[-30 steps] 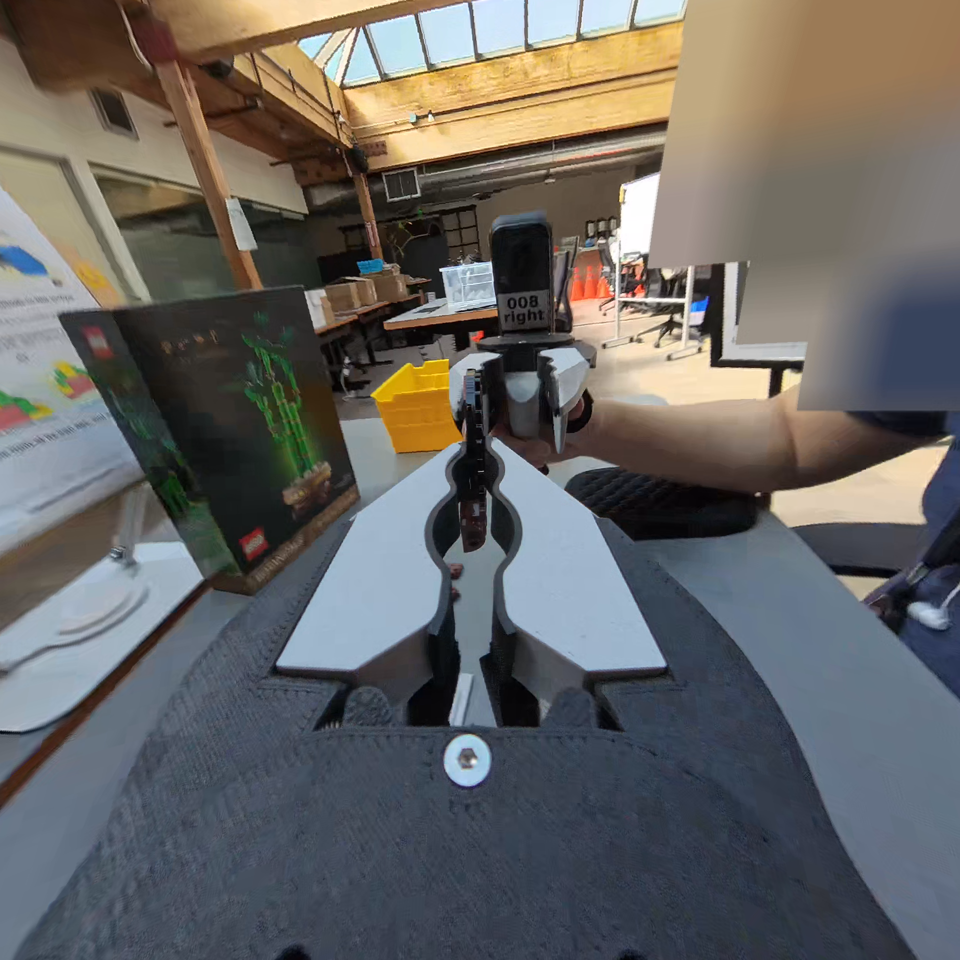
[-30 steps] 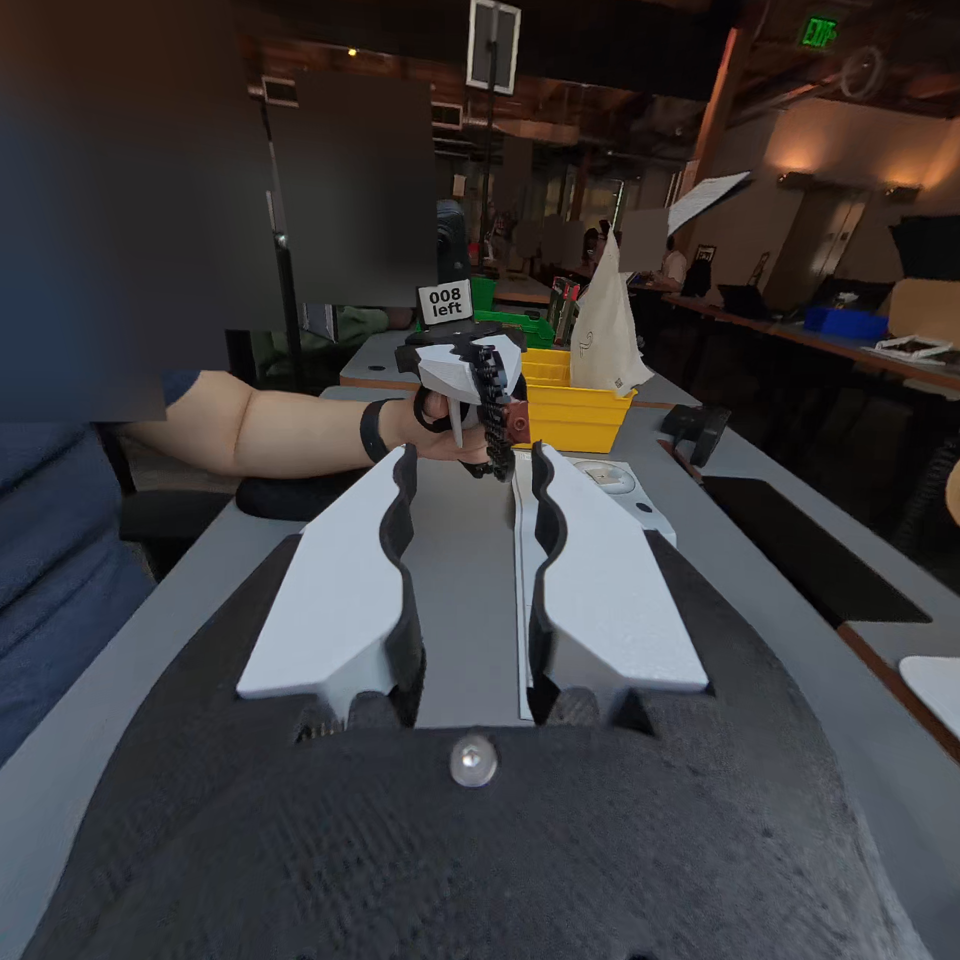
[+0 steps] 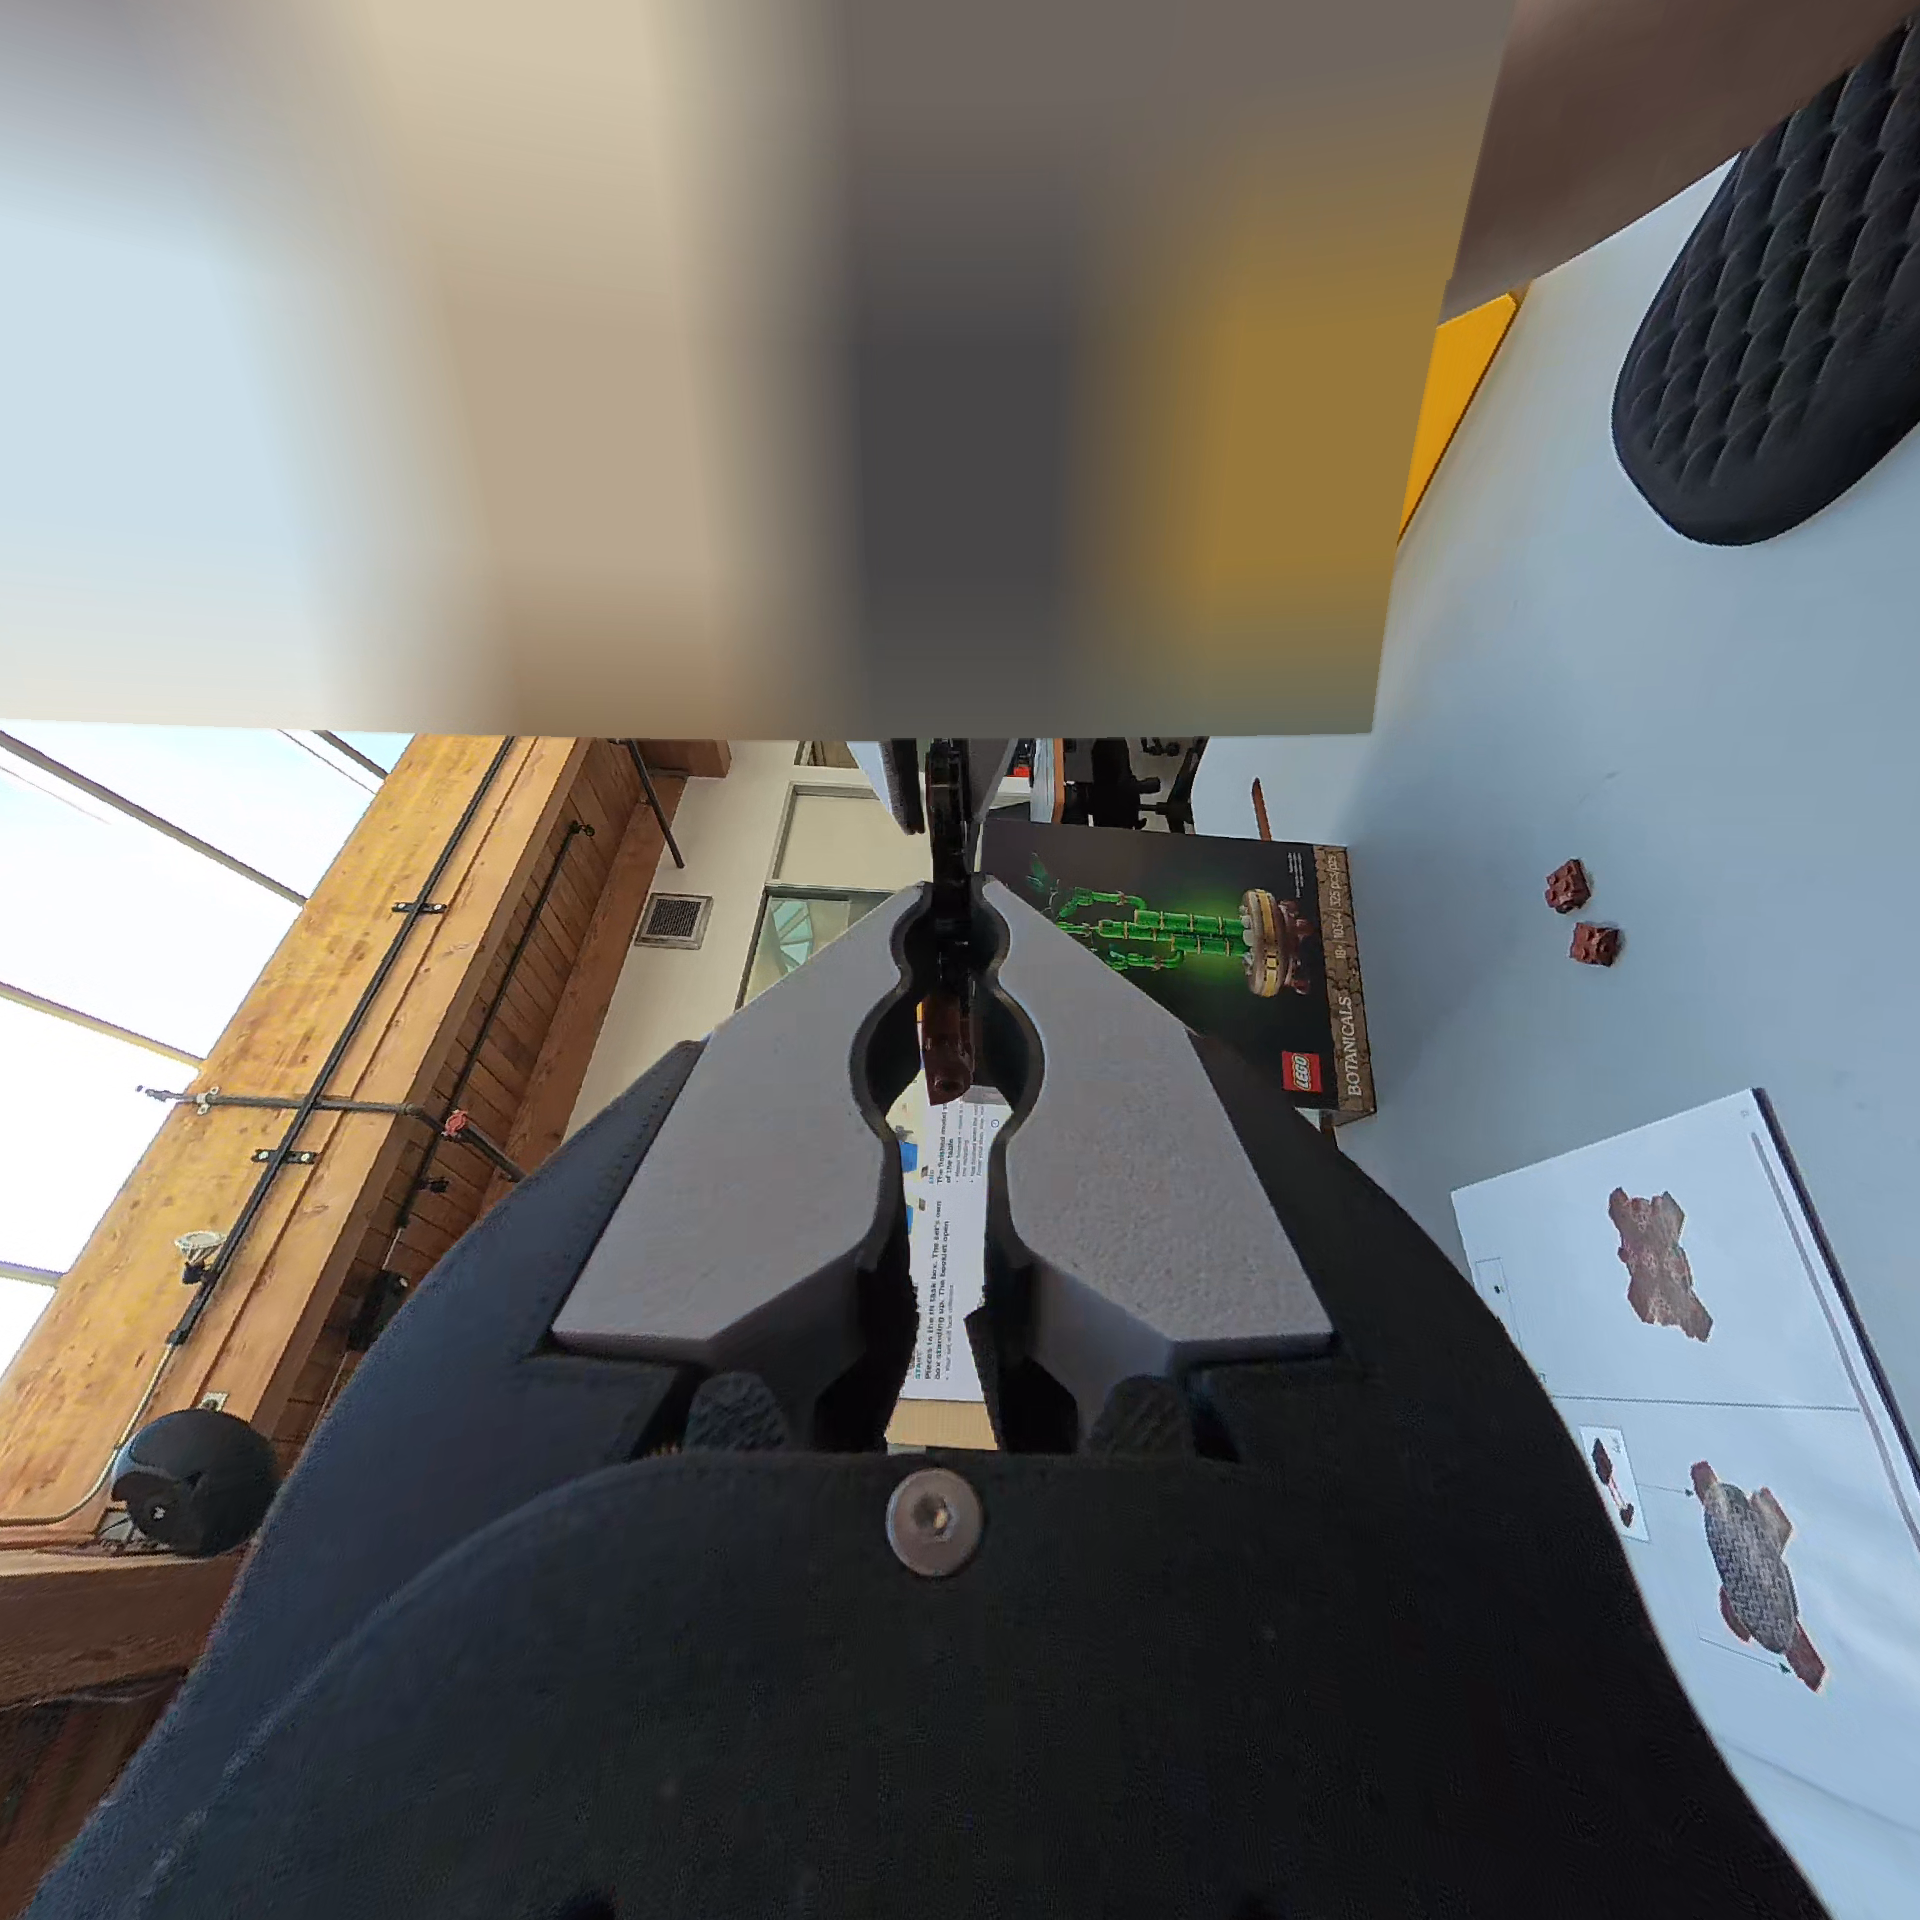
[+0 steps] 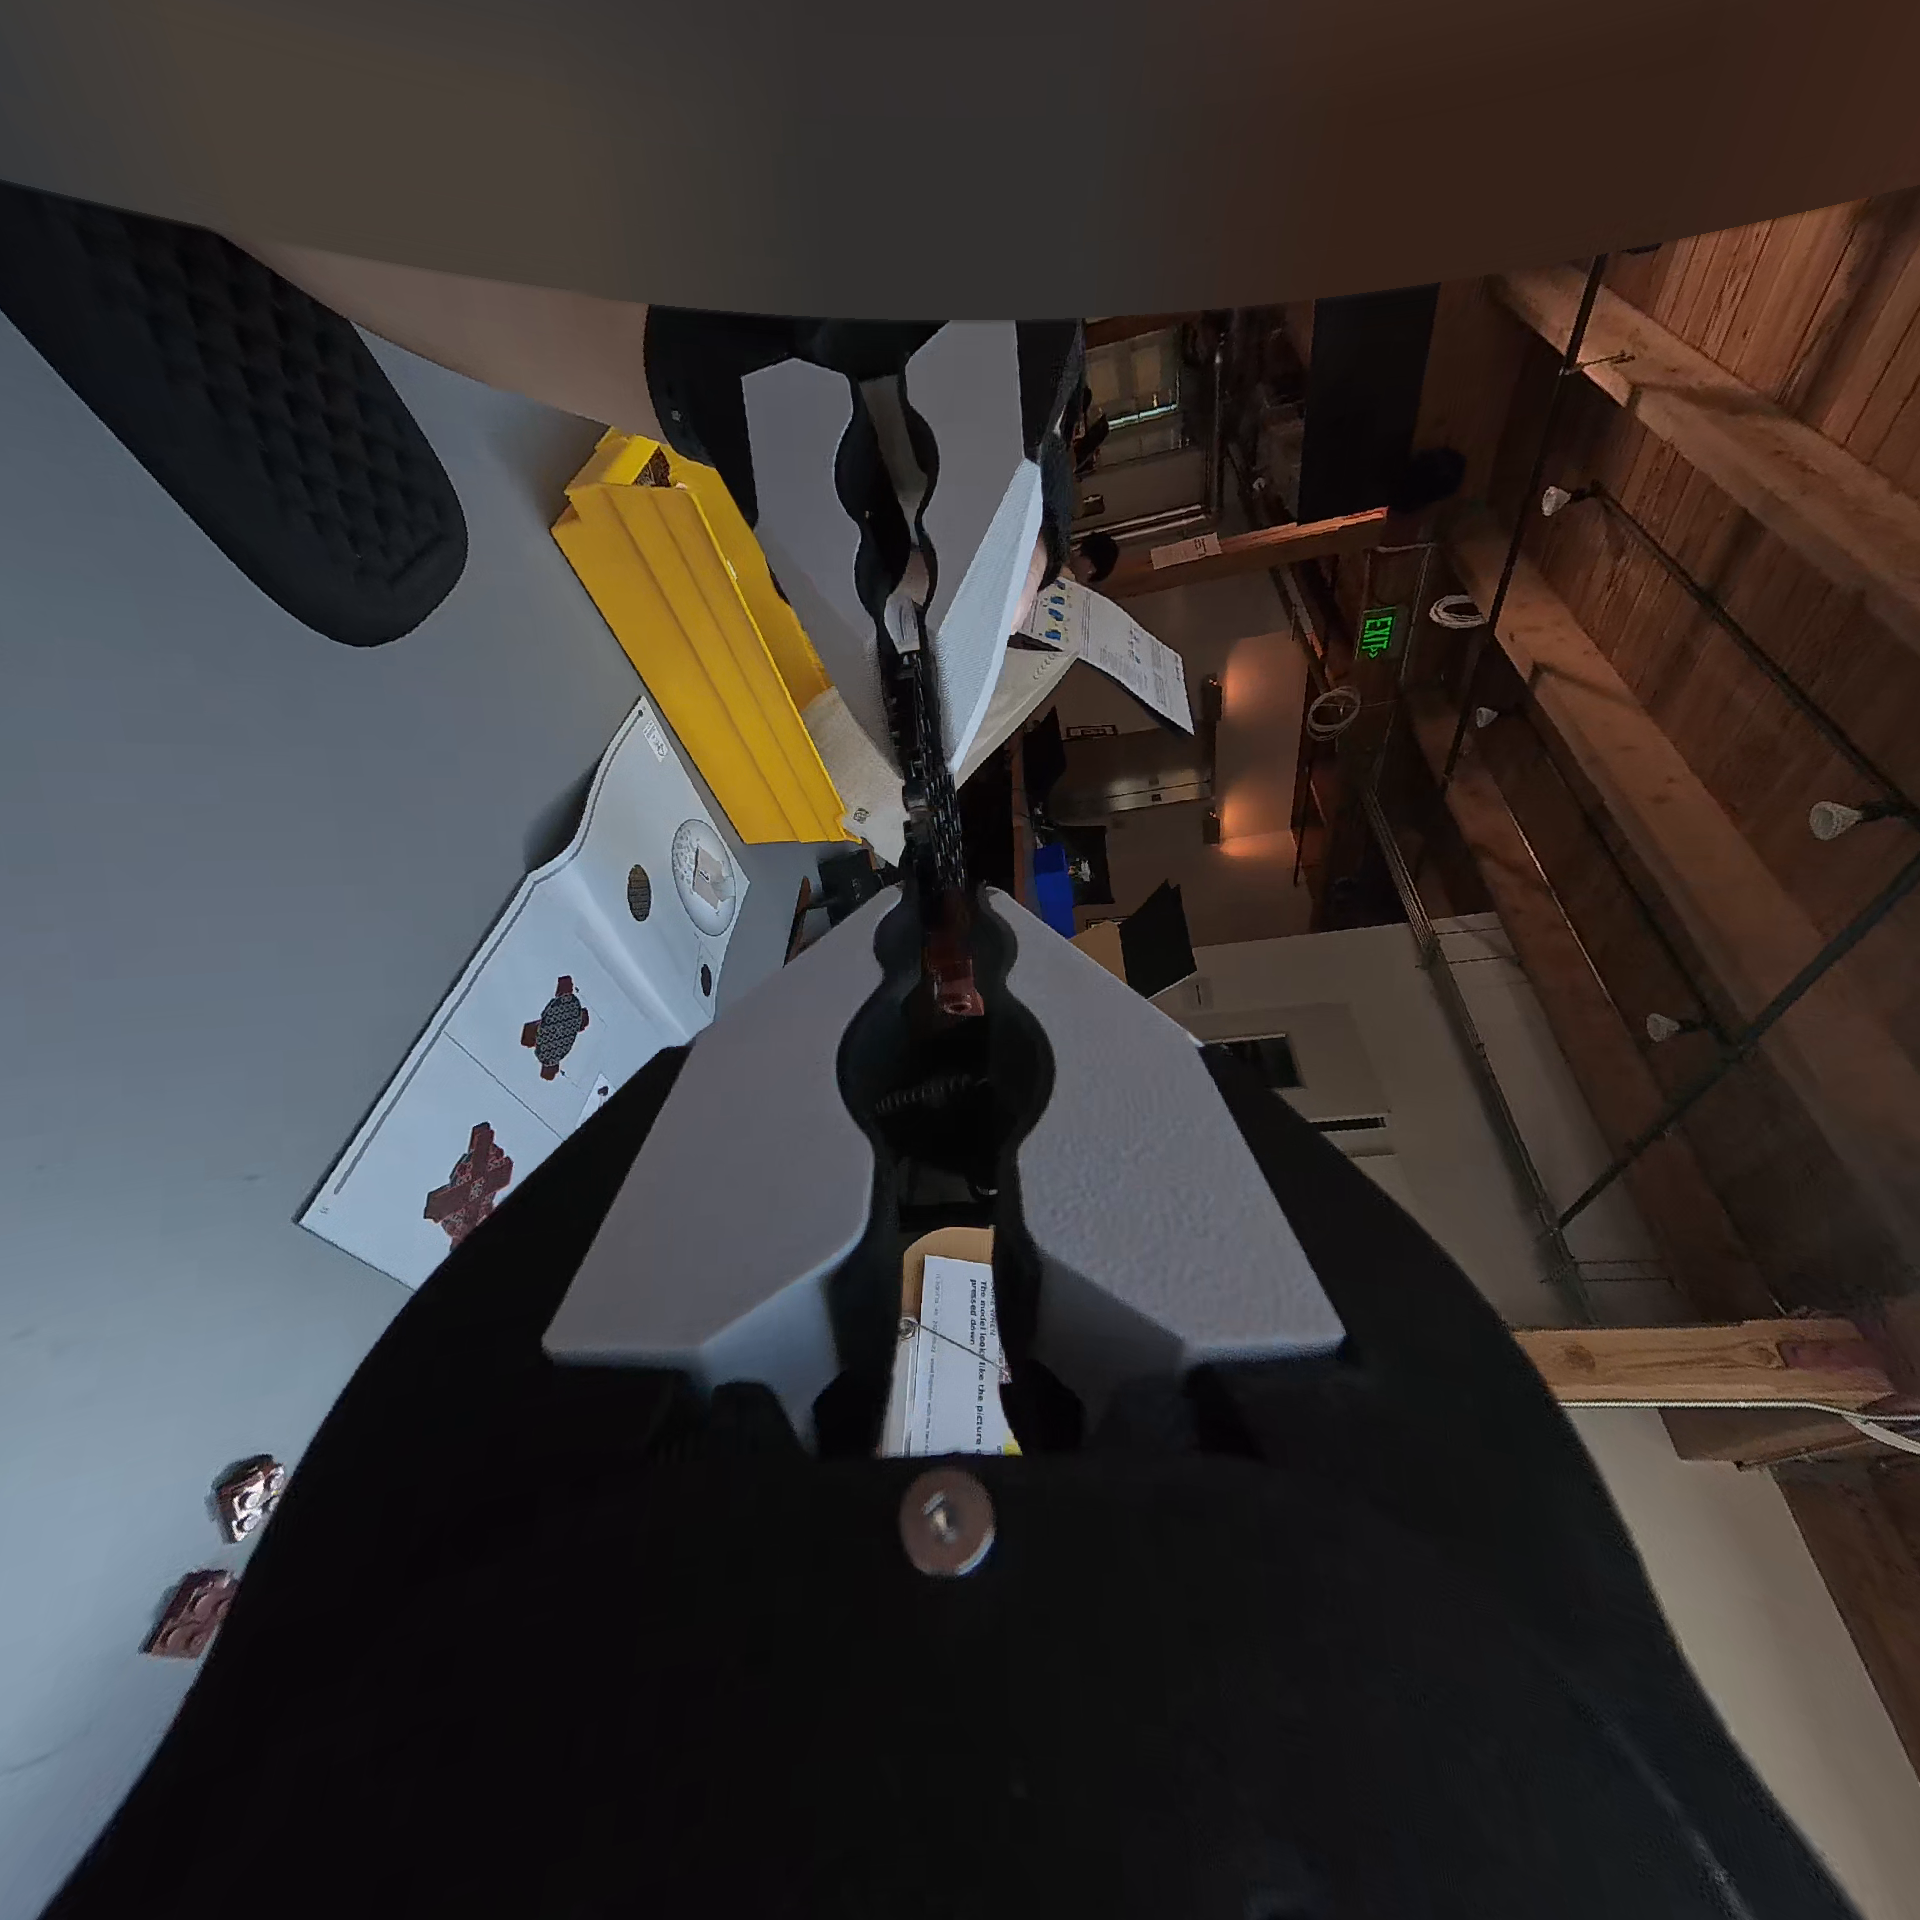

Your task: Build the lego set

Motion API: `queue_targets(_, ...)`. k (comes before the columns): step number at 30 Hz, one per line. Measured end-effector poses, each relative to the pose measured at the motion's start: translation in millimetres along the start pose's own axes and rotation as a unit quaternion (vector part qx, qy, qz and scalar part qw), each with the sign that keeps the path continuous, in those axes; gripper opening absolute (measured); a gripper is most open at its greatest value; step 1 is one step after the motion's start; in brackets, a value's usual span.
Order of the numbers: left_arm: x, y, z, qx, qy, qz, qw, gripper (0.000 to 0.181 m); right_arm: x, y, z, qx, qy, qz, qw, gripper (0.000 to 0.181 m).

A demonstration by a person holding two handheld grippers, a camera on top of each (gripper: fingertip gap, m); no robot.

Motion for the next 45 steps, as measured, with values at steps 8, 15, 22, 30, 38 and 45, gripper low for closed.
queue_targets(8, -14.7, -11.3, 8.5, 0.0, 0.033, 0.086, 0.996, 0.028, 0.5, 5.3, 2.8, -0.038, -0.064, 0.052, 0.996, 0.007)
queue_targets(15, -14.5, -22.8, 10.5, -0.044, 0.038, 0.068, 0.996, 0.03, 0.4, 8.5, 6.5, -0.075, -0.103, 0.099, 0.987, 0.007)
queue_targets(22, -6.5, -17.1, 4.6, -0.038, 0.066, 0.037, 0.996, 0.025, -3.0, 10.5, 4.6, -0.089, -0.118, 0.129, 0.981, 0.007)
queue_targets(30, -1.1, -14.0, 1.9, -0.036, 0.078, 0.016, 0.996, 0.024, -4.2, 8.4, 2.8, -0.091, -0.117, 0.131, 0.98, 0.007)
queue_targets(38, -2.2, -18.0, 3.9, -0.041, 0.078, 0.019, 0.996, 0.021, -5.7, 6.8, -0.9, -0.095, -0.105, 0.126, 0.982, 0.007)
queue_targets(45, 5.8, -18.3, -3.2, -0.069, 0.067, -0.009, 0.995, 0.007, -5.2, 3.3, -4.9, -0.092, -0.078, 0.091, 0.989, 0.007)
Point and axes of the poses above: each gripper's, where its closed fingertips meet, z back along the fingers, y out of its top, x = y × z across the jaws, the point moved 9 cm from there along z, back along the fingers, and after that the axes turned 14 degrees about -x, right-handed, at the moved point
